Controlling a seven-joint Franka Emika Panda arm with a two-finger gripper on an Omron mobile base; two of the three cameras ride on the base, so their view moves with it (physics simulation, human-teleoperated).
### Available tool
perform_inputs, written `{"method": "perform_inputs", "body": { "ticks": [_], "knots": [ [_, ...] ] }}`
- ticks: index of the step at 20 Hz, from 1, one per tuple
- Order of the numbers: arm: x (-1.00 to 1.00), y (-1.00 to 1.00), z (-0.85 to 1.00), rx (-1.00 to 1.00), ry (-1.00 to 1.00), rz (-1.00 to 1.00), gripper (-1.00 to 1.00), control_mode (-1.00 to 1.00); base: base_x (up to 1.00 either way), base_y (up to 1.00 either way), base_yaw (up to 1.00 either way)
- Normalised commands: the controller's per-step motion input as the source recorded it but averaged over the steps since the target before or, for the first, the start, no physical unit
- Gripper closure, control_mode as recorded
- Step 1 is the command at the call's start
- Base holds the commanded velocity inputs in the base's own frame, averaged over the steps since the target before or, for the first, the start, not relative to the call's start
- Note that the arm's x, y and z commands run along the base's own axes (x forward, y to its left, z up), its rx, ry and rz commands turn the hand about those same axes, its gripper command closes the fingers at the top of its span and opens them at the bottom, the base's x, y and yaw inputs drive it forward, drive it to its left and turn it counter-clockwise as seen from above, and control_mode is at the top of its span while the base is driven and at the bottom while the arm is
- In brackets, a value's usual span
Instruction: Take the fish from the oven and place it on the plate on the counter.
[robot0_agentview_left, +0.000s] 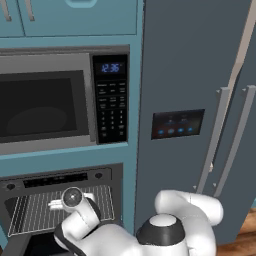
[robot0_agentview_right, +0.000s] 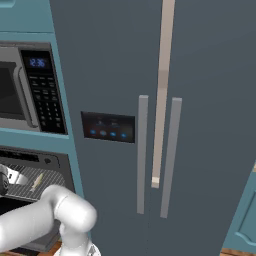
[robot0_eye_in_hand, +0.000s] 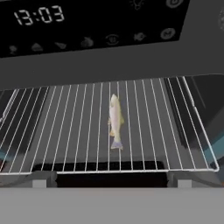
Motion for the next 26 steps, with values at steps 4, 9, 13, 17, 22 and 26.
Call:
{"method": "perform_inputs", "body": {
  "ticks": [4,9,13,17,22,26],
  "knots": [
    [0.30,0.00,-0.30,-0.06,-0.01,0.00,-1.00,-1.00,0.00,0.00,0.00],
    [0.29,0.00,-0.32,-0.07,-0.01,0.00,-1.00,-1.00,0.00,0.00,0.00],
    [0.28,0.05,-0.21,-0.05,0.00,0.00,-1.00,-1.00,0.00,0.00,0.00],
    [0.19,0.11,-0.21,-0.04,0.00,0.00,-1.00,-1.00,0.00,0.00,0.00],
    [0.14,0.10,-0.21,-0.02,0.00,0.00,-1.00,-1.00,0.00,0.00,0.00],
    [0.11,0.08,-0.17,-0.01,0.00,0.00,-1.00,-1.00,0.00,0.00,0.00]
  ]
}}
